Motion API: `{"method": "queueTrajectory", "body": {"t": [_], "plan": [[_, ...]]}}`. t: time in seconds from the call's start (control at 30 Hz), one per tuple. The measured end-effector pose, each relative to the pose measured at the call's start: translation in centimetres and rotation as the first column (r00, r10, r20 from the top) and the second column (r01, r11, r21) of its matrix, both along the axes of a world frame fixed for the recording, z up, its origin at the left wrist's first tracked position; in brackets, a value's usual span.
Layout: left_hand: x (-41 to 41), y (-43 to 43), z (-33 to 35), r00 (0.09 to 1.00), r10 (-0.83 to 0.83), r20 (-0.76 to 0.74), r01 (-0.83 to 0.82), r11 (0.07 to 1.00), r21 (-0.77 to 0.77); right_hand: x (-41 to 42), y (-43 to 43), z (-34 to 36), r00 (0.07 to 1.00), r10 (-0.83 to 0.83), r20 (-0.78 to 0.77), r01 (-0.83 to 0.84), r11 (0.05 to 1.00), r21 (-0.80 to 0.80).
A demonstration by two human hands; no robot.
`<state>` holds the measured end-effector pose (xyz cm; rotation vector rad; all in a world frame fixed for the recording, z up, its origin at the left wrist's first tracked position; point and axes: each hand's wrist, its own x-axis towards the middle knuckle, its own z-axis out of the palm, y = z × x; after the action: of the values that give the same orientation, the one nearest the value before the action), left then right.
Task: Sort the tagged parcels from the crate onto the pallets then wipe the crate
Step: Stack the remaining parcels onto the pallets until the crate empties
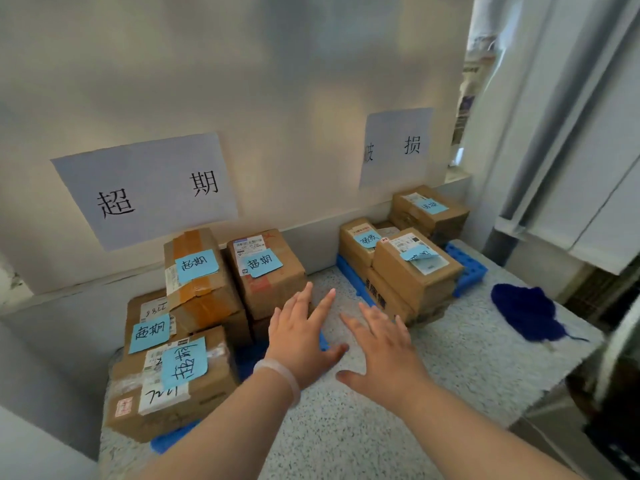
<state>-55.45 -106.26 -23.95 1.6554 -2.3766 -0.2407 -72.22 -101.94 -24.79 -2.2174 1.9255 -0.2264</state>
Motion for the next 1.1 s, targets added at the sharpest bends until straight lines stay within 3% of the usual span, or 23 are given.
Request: {"method": "queueTrajectory", "body": {"t": [0.3,0.6,0.83,1.1], "plan": [[-17.3,7.6,1.4,0.959,-0.282,0.020,0.282,0.959,-0.006,-15.9,11.6,0.5,0.967,-0.256,-0.019,0.256,0.966,0.030],[-36.5,18.1,0.2,0.830,-0.556,0.047,0.556,0.831,0.025,-32.0,26.5,1.0,0.823,-0.567,-0.028,0.565,0.823,-0.057],[-45.3,23.4,-1.0,0.739,-0.673,0.017,0.671,0.739,0.058,-38.4,33.8,-0.2,0.708,-0.706,0.017,0.706,0.708,-0.017],[-53.1,23.4,-2.0,0.669,-0.743,-0.013,0.742,0.666,0.081,-43.9,35.3,-1.4,0.576,-0.814,0.080,0.812,0.581,0.060]]}}
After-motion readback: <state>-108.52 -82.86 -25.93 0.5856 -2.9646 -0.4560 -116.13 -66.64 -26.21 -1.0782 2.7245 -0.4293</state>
